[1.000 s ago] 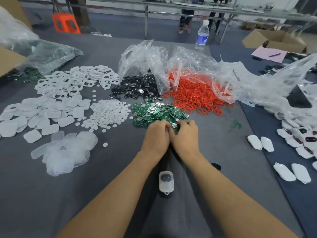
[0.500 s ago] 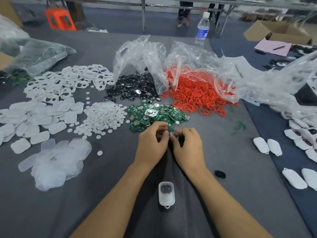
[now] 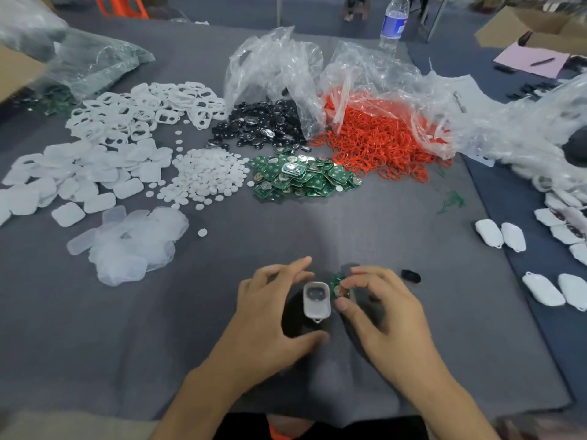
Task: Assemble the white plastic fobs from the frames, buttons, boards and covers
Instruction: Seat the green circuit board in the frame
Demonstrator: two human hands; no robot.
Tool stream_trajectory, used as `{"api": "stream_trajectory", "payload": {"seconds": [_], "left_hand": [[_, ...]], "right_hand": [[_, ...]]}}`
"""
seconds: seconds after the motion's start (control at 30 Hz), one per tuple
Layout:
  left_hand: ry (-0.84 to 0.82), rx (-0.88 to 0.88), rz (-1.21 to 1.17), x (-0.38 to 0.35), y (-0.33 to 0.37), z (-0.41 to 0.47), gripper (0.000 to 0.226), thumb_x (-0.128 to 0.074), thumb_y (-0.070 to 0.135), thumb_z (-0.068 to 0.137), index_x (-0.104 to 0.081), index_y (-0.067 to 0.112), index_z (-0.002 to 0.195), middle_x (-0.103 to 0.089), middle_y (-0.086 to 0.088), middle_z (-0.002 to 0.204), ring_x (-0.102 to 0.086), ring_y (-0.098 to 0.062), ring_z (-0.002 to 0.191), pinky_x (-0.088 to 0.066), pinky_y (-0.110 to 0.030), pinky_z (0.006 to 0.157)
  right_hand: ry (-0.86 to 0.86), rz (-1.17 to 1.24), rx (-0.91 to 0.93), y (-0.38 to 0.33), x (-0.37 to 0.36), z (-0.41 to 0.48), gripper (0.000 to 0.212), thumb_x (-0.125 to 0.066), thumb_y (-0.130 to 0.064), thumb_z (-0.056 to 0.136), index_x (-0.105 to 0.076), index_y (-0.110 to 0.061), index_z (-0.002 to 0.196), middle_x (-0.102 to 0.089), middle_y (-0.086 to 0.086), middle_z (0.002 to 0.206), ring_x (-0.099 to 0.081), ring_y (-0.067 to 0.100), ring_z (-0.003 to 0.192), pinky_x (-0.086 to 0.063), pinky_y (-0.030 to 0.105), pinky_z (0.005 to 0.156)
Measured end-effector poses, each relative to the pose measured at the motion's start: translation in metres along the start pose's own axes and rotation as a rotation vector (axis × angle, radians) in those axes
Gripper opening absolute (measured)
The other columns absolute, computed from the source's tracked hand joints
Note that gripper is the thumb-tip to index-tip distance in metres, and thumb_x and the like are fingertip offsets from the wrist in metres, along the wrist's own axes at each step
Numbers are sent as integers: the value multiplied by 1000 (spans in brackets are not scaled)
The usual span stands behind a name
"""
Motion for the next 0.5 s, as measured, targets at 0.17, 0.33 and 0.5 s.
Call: {"api": "stream_trajectory", "payload": {"seconds": [0.17,0.33,0.5], "left_hand": [[56,-98,105,-7,-5,1,102,-75,60,77,-16,45,159,-49,33,140,-28,1,144,-9,-14,113],[81,-127,119,-10,-9,-1,98,-70,54,85,-11,39,162,-49,31,140,-30,0,143,-22,-31,115],[84,-108,114,-11,-10,-2,92,-68,50,89,-14,36,162,-50,29,138,-30,0,141,-18,-25,116]], "right_hand": [[-71,-48,0,-7,-8,-12,19,-81,-25,83,-76,-28,101,-60,-15,119,-56,2,119,-42,21,103],[-67,-44,-34,-15,-13,-6,21,-82,-26,81,-77,-31,100,-60,-16,116,-57,1,114,-47,27,100],[-106,-65,-43,-14,-16,-1,20,-82,-30,80,-77,-35,99,-59,-22,112,-57,-1,110,-48,21,93]]}}
Point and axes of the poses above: each hand's wrist, its own z-axis towards the middle knuckle, its own x-axis out of the back of the hand, y = z × x, the point moved 2 cm from there along z, towards the middle knuckle
